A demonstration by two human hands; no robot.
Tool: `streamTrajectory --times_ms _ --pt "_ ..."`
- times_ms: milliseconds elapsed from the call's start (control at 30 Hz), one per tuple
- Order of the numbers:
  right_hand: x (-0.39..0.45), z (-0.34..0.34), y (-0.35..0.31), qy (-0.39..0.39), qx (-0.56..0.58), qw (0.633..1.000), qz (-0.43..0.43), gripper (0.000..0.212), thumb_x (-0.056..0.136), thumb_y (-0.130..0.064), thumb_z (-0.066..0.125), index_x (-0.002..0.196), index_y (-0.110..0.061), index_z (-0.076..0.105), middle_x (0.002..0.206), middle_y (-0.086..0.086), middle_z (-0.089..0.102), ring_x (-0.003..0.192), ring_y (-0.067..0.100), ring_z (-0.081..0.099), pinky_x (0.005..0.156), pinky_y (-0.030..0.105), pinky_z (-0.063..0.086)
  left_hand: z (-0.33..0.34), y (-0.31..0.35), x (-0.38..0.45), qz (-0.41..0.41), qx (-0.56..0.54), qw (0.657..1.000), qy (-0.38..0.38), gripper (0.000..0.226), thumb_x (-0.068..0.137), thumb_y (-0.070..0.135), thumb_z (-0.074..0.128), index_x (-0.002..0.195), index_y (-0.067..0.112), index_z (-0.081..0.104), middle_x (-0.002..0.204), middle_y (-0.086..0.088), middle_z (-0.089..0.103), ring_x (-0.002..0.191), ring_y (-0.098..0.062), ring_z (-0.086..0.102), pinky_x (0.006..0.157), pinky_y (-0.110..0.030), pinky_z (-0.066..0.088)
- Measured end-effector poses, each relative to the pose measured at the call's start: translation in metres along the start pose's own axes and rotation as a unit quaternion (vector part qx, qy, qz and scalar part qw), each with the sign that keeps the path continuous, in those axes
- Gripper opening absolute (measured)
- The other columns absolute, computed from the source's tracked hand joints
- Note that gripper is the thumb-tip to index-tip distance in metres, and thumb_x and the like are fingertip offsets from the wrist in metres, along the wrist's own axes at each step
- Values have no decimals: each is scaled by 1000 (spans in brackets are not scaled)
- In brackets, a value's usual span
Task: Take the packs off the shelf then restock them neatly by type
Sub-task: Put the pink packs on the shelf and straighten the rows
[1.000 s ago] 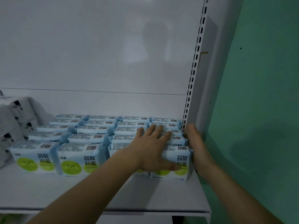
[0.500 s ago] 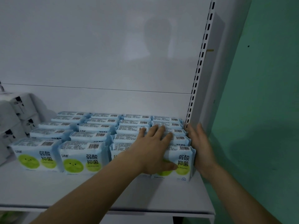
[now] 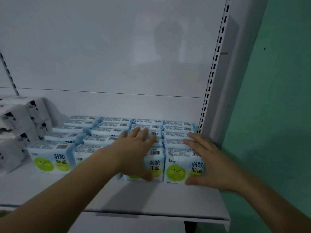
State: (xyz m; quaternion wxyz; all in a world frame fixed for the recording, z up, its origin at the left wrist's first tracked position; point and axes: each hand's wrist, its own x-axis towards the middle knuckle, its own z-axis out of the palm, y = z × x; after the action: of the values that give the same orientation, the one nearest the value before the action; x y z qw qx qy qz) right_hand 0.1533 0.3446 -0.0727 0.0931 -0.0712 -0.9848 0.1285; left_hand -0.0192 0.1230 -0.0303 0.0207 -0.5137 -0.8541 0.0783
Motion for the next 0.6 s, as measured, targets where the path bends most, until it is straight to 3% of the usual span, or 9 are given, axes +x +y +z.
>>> streamTrajectory --times_ms 233,300,367,433,533,600 --pt "7 -3 -16 20 -76 996 30 103 76 -72 67 156 -44 7 157 -28 -7 151 6 -5 124 41 19 15 -8 2 13 15 998 54 109 81 70 63 158 30 -2 167 1 2 153 -23 3 124 -50 11" --pt "5 -3 -20 1 -131 990 51 107 74 -84 54 156 -44 -2 163 -19 -12 152 14 -10 124 46 16 16 -9 0 17 9 998 64 110 81 72 62 158 30 -4 167 2 2 153 -22 2 124 -49 10" --pt "3 -8 -28 2 -181 982 58 113 63 -100 27 153 -46 -15 163 -13 -21 152 19 -17 125 49 9 14 -12 -7 14 -17 997 71 112 78 77 58 158 32 -8 168 3 -2 153 -20 -2 125 -48 5" --pt "4 -11 -48 19 -187 981 45 110 61 -100 11 150 -45 -21 162 -12 -25 150 17 -23 125 46 -1 8 -23 -21 -8 -43 996 80 115 76 81 54 158 32 -10 167 4 -5 153 -18 -4 125 -46 0" --pt "20 -6 -90 37 -167 985 -18 103 69 -90 8 157 -38 -7 166 -8 -12 152 19 -16 123 46 -8 5 -59 -49 -60 -13 995 74 116 73 85 54 158 31 -4 167 6 2 153 -18 -1 125 -44 1" --pt "35 5 -115 26 -166 984 -67 98 77 -86 20 159 -35 3 168 -4 -5 153 21 -13 124 48 -6 11 -88 -67 -88 13 996 29 115 72 85 57 158 33 1 166 7 5 152 -19 1 124 -47 4"
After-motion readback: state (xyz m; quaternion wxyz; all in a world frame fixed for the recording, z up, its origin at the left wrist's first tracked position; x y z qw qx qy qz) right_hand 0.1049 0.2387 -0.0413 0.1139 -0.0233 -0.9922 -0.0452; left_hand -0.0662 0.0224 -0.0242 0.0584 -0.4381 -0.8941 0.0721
